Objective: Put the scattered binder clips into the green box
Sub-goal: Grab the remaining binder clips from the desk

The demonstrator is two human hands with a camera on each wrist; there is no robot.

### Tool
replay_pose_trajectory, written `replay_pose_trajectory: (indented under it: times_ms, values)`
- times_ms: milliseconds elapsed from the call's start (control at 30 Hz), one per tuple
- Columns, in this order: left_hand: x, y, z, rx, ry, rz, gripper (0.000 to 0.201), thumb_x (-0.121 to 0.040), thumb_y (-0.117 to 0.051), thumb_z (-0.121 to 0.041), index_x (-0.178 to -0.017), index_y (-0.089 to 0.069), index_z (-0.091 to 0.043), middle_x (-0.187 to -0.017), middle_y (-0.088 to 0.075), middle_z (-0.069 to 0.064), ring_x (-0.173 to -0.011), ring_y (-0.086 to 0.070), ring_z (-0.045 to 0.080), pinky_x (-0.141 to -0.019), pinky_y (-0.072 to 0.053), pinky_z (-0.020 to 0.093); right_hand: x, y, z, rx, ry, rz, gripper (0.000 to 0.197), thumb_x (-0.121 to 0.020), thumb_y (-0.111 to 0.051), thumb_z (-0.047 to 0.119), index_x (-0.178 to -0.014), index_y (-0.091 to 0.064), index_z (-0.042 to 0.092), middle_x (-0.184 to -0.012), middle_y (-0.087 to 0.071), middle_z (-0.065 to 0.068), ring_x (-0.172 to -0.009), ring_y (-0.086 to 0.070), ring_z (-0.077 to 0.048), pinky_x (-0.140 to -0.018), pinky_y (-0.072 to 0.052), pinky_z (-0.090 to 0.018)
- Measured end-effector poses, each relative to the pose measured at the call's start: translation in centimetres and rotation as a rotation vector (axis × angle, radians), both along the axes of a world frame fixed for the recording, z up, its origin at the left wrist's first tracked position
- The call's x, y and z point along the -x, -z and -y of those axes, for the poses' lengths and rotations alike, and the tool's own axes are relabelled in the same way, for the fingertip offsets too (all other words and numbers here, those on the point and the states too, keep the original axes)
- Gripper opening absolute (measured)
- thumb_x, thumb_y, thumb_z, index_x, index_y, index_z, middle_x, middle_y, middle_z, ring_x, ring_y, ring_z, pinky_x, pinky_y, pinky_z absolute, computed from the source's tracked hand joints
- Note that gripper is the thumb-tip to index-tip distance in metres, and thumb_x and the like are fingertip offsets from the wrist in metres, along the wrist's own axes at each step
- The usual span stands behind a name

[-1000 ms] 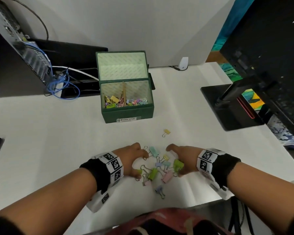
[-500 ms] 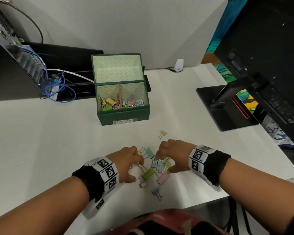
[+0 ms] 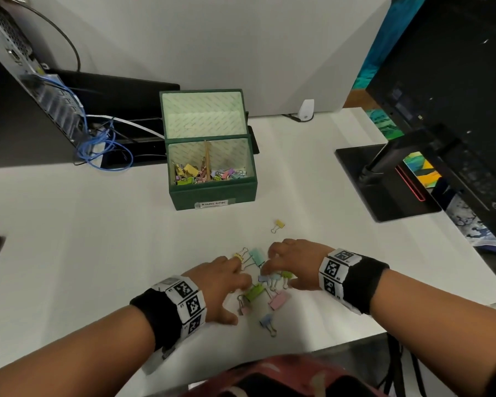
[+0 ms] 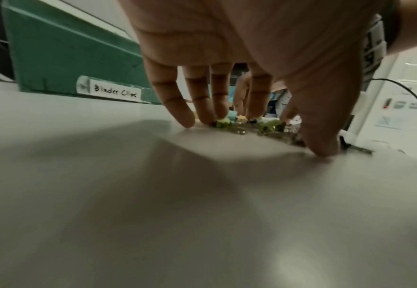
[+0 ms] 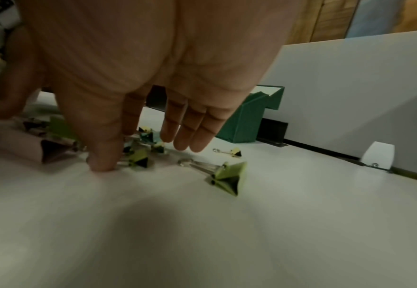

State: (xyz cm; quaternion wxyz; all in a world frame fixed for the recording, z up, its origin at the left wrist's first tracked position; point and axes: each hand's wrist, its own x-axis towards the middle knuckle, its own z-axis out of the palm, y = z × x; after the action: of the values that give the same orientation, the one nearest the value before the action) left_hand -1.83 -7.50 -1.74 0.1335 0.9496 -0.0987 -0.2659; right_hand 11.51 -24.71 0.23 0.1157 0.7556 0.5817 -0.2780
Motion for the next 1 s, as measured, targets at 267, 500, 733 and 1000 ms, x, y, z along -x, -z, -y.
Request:
replay_pose_trajectory:
  times_ms: [267, 500, 733, 1000]
  values:
    - [-0.5, -0.1, 0.0, -0.068, 0.158, 0.019, 0.049, -0.084, -0.057, -0.044, -0.128, -0.043, -0.027, -0.126, -0.043, 0.006, -0.116, -0.039, 0.025, -0.09, -0.039, 0.038, 0.0, 0.5, -0.2, -0.07, 0.138, -0.053, 0.042, -0.088, -0.059, 0.028, -0.129, -0.048, 0.03, -0.136, -0.036, -0.005, -0.119, -0.045, -0.025, -0.095, -0.043, -0.035]
    - [-0.3, 0.4, 0.4, 0.047, 0.228, -0.027, 0.035, -0.086, -0.057, -0.032, -0.12, -0.053, -0.031, -0.127, -0.041, 0.006, -0.116, -0.036, 0.026, -0.091, -0.044, 0.042, 0.5, 0.7, -0.8, -0.015, 0.057, -0.041, 0.052, -0.089, -0.057, 0.025, -0.135, -0.039, 0.04, -0.137, -0.036, -0.003, -0.12, -0.042, -0.025, -0.094, -0.046, -0.041]
    - [-1.4, 0.5, -0.8, 0.093, 0.055, -0.017, 0.033, -0.091, -0.052, -0.022, -0.124, -0.056, -0.023, -0.125, -0.046, 0.013, -0.115, -0.043, 0.028, -0.098, -0.038, 0.034, -0.4, 1.3, -1.8, -0.11, 0.202, -0.104, 0.035, -0.089, -0.057, 0.018, -0.124, -0.054, 0.021, -0.134, -0.043, -0.007, -0.115, -0.051, -0.029, -0.098, -0.043, -0.037]
    - [-1.7, 0.2, -2.8, 0.16, -0.168, -0.003, 0.028, -0.091, -0.051, -0.017, -0.117, -0.062, -0.021, -0.12, -0.044, 0.009, -0.105, -0.052, 0.027, -0.089, -0.043, 0.028, -0.8, 1.1, -1.9, -0.112, 0.228, -0.091, 0.049, -0.087, -0.06, 0.022, -0.133, -0.043, 0.028, -0.132, -0.04, -0.006, -0.115, -0.048, -0.026, -0.093, -0.042, -0.032]
